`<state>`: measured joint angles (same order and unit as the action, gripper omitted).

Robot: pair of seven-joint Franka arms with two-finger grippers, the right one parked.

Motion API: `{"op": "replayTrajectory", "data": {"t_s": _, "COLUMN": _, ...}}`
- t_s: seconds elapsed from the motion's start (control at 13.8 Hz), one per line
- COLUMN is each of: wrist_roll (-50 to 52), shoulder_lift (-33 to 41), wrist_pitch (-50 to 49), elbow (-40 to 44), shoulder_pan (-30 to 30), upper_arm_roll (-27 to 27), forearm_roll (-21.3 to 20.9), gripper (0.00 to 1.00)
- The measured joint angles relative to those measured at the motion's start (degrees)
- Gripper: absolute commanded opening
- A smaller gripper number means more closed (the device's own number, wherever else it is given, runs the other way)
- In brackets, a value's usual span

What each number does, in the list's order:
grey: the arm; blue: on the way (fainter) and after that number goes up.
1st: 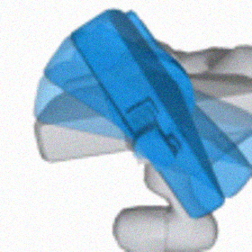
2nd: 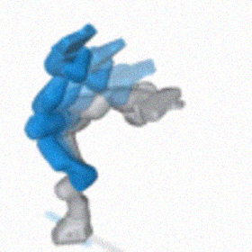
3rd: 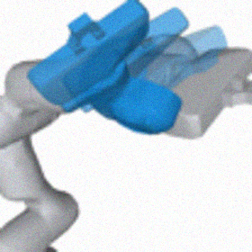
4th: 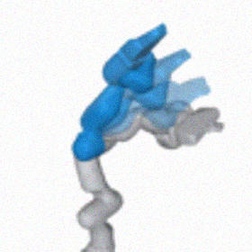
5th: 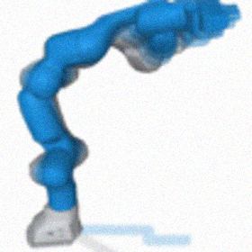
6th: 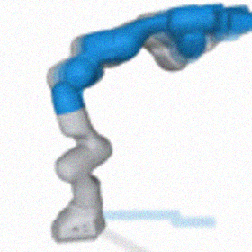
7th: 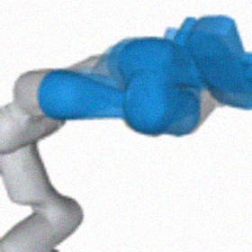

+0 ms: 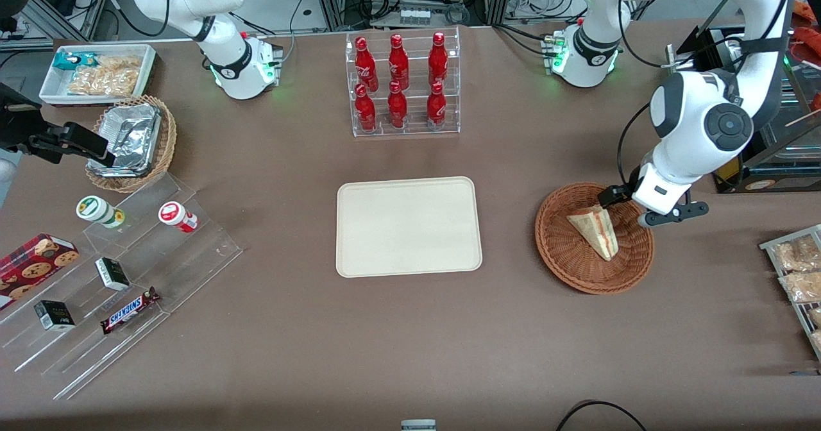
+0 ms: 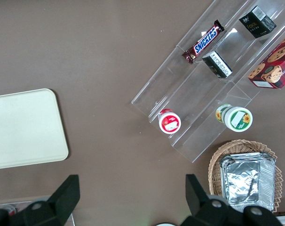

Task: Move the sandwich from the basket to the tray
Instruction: 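Lower the left gripper over the wrapped sandwich and close on it, then lift the sandwich and carry it with the left gripper over the tray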

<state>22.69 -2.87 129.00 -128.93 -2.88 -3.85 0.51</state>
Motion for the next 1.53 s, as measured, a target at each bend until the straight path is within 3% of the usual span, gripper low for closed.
{"op": "replayTrajectory", "data": {"t_s": 0.65, "wrist_roll": 20.4, "shoulder_lift": -4.1, "wrist_pitch": 9.6, "elbow": -2.1, "shoulder_pan": -1.3, "upper_arm_roll": -0.1, "forearm_roll": 0.0, "gripper": 1.0}}
{"op": "replayTrajectory", "data": {"t_s": 1.16, "wrist_roll": 22.7, "shoulder_lift": -8.8, "wrist_pitch": 14.3, "elbow": -2.3, "shoulder_pan": -2.3, "upper_arm_roll": -0.1, "forearm_roll": 0.0, "gripper": 1.0}}
{"op": "replayTrajectory", "data": {"t_s": 1.24, "wrist_roll": 22.7, "shoulder_lift": -9.7, "wrist_pitch": 14.7, "elbow": -2.3, "shoulder_pan": -2.3, "upper_arm_roll": -0.1, "forearm_roll": 0.0, "gripper": 0.91}}
{"op": "replayTrajectory", "data": {"t_s": 1.38, "wrist_roll": 22.8, "shoulder_lift": -10.9, "wrist_pitch": 15.3, "elbow": -2.3, "shoulder_pan": -2.2, "upper_arm_roll": -0.1, "forearm_roll": 0.0, "gripper": 0.41}}
{"op": "replayTrajectory", "data": {"t_s": 1.45, "wrist_roll": 22.8, "shoulder_lift": -11.1, "wrist_pitch": 15.3, "elbow": -2.3, "shoulder_pan": -2.2, "upper_arm_roll": 0.0, "forearm_roll": 0.0, "gripper": 0.23}}
{"op": "replayTrajectory", "data": {"t_s": 1.53, "wrist_roll": 22.8, "shoulder_lift": -11.2, "wrist_pitch": 15.3, "elbow": -2.2, "shoulder_pan": -2.2, "upper_arm_roll": 0.0, "forearm_roll": 0.0, "gripper": 0.15}}
